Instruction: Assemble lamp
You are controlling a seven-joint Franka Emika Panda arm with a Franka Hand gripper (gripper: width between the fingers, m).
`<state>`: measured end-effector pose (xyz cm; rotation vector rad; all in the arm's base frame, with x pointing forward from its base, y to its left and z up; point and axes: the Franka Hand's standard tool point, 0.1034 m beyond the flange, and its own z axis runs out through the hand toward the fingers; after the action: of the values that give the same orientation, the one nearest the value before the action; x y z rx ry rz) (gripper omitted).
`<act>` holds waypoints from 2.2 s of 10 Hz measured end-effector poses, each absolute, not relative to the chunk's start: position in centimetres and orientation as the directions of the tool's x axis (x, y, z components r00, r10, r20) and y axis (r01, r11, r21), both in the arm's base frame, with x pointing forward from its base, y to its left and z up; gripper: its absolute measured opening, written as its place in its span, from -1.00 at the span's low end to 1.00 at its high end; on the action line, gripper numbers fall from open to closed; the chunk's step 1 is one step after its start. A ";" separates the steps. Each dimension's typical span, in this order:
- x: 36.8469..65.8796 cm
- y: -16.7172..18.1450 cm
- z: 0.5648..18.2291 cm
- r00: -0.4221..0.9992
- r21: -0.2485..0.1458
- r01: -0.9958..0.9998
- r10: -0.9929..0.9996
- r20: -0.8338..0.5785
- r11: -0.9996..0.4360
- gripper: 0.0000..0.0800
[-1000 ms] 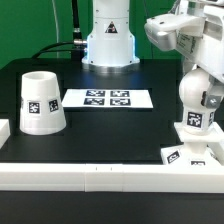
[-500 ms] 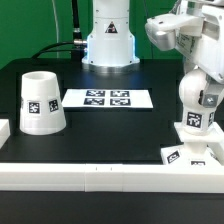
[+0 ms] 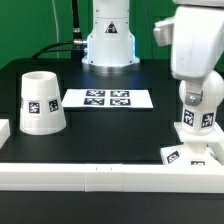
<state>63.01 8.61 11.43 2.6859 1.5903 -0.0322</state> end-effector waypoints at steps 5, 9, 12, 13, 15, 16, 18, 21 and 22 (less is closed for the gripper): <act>62.9 8.7 11.4 0.758 0.004 0.652 0.652 -0.026 -0.758 0.44; 62.8 8.8 11.4 0.921 0.000 0.390 0.390 -0.010 -0.921 0.44; 62.9 8.5 11.7 0.979 -0.003 0.204 0.204 0.000 -0.979 0.44; 63.0 8.2 11.9 0.995 -0.010 0.097 0.097 0.004 -0.995 0.44; 63.2 7.5 12.1 0.997 -0.019 -0.082 -0.082 0.005 -0.996 0.45; 63.2 7.4 12.1 0.993 -0.018 -0.121 -0.121 0.004 -0.992 0.45; 63.2 7.3 12.0 0.983 -0.018 -0.182 -0.182 0.000 -0.983 0.45; 63.2 7.4 12.0 0.984 -0.018 -0.176 -0.176 0.001 -0.984 0.74; 63.2 7.6 12.5 0.986 -0.021 -0.169 -0.169 0.004 -0.985 0.75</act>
Offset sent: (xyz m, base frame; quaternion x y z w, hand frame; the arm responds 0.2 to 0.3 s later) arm 0.0000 0.0000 0.0000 0.0000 0.0000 0.1938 0.9810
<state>63.16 7.64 12.46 3.1507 -0.2677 0.0098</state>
